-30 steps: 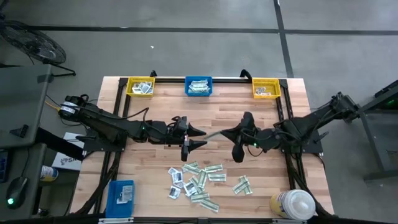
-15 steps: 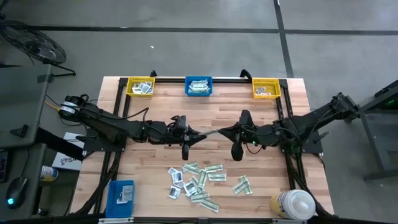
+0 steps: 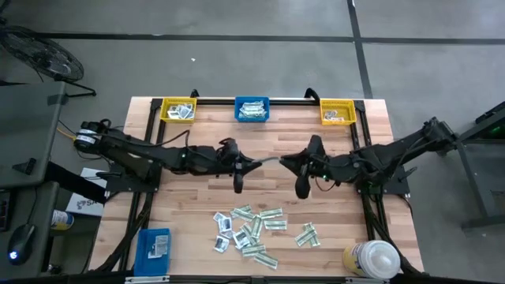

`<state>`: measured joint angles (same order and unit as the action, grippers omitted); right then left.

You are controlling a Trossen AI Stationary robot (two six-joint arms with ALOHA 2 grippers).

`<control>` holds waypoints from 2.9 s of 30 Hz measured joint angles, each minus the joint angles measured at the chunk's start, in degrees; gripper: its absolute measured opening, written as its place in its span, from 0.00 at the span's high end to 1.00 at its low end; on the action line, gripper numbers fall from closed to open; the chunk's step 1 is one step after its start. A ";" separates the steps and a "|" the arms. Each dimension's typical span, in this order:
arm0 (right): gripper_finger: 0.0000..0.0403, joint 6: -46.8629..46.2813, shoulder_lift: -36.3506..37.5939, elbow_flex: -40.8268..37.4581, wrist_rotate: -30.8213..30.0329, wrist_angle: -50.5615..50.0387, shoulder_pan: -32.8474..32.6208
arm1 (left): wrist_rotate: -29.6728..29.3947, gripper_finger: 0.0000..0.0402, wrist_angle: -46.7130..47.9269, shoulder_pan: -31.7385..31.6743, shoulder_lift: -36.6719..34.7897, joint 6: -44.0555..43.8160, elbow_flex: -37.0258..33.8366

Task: Pick & Place First Aid Supplies
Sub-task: Put the green bandage pack into the top blue bin

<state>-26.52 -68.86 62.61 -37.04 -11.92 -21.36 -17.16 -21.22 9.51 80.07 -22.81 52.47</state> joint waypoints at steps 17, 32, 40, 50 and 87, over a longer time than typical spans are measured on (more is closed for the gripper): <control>0.56 2.14 12.37 0.00 -10.69 -10.23 8.11 | 22.45 1.00 17.67 -31.47 1.64 -6.00 0.00; 0.56 0.96 12.31 -0.04 -12.43 -12.28 16.22 | 49.31 1.00 18.12 -52.18 22.26 -4.62 12.81; 0.56 0.37 12.31 -0.04 -12.41 -12.28 19.81 | 47.17 1.00 34.87 -55.38 30.74 -3.67 25.70; 0.56 -0.48 12.29 -0.04 -12.31 -12.49 22.62 | 49.95 1.00 35.45 -56.75 32.41 -5.94 28.65; 0.56 -13.26 12.26 -2.34 9.72 -22.21 22.71 | 36.86 0.61 47.10 -55.72 25.37 1.58 28.63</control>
<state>-39.78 -56.60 60.27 -27.32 -34.13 1.34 19.70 25.87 -46.21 105.45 -21.23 81.10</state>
